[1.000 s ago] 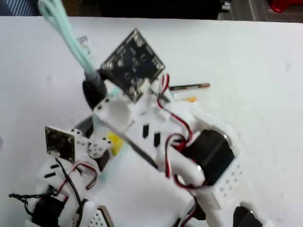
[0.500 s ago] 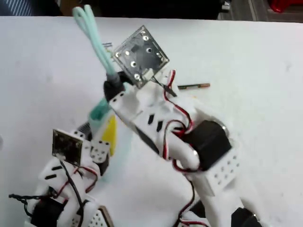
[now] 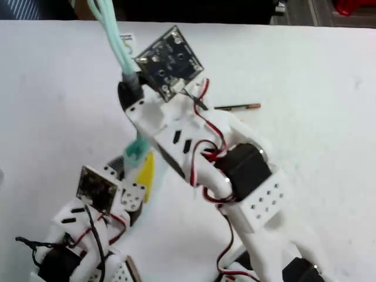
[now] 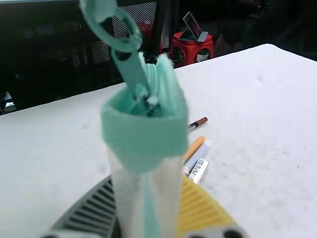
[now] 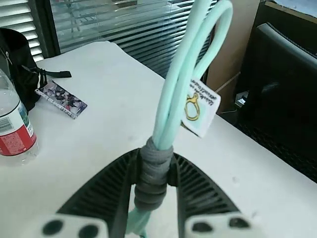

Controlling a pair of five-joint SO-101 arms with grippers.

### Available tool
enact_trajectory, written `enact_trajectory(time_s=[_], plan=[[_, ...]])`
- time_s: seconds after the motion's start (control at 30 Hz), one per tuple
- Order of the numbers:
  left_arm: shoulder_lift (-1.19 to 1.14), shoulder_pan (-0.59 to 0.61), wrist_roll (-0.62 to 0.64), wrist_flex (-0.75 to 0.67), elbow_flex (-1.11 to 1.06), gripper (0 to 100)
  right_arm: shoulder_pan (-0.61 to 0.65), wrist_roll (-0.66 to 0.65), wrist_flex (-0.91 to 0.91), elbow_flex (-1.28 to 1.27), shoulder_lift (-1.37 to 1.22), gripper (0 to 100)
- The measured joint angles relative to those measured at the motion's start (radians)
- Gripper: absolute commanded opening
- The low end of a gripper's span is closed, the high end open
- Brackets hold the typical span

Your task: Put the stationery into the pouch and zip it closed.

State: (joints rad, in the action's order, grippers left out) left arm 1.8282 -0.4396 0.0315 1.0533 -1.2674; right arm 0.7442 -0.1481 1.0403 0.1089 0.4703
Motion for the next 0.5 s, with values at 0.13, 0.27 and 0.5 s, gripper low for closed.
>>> enact_trajectory(time_s=[0.13,0.27,0.5], plan=[[0.0,-0.008,-0.002,0.002,0.0,2,-0.032,0.0,-0.002,0.0,-0.026,1.6],[0.0,-0.008,-0.002,0.002,0.0,2,-0.095,0.0,-0.002,0.0,-0.034,1.6],[0.002,-0.008,-0.002,0.002,-0.002,2,-0.172,0.0,-0.005,0.0,-0.046,1.6]])
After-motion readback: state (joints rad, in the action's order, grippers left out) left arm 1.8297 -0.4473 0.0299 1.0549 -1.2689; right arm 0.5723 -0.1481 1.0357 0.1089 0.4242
